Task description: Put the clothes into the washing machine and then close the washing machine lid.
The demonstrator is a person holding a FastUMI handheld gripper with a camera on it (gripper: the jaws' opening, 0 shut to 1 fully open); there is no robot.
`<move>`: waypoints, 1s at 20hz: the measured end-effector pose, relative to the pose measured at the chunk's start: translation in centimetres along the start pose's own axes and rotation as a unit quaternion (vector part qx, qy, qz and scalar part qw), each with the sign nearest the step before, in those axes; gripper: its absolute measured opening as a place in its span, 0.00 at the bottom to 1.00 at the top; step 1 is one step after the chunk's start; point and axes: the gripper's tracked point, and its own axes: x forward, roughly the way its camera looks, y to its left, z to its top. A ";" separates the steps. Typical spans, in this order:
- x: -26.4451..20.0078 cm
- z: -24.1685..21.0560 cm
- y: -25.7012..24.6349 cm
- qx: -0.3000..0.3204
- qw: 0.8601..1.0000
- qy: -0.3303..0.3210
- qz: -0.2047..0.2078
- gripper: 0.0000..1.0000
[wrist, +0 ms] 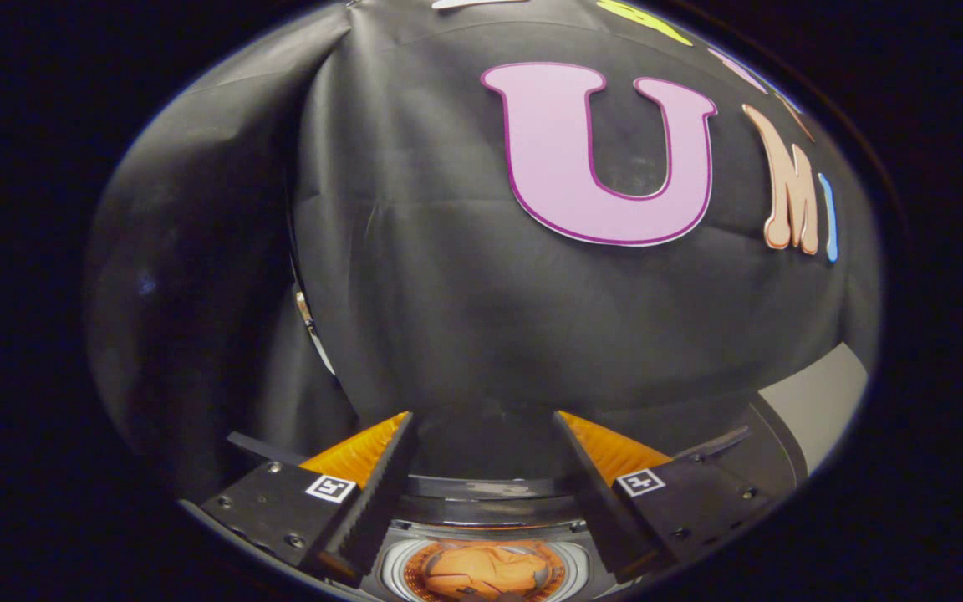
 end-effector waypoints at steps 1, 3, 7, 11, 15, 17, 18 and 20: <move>-0.3 -0.1 0.0 -0.002 1.000 -0.001 0.001 0.98; -0.9 -0.5 0.2 -0.002 1.000 -0.003 0.003 0.98; -1.8 -1.0 0.2 -0.002 1.000 -0.002 0.007 0.97; -2.2 -1.3 0.3 -0.002 1.000 -0.004 0.009 0.97; -2.6 -1.6 0.3 -0.003 1.000 -0.004 0.011 0.97; -2.9 -1.9 0.2 -0.004 1.000 -0.004 0.011 0.97; -3.0 -2.0 0.3 -0.003 1.000 -0.004 0.012 0.97; -3.3 -2.3 0.3 -0.004 1.000 -0.004 0.013 0.97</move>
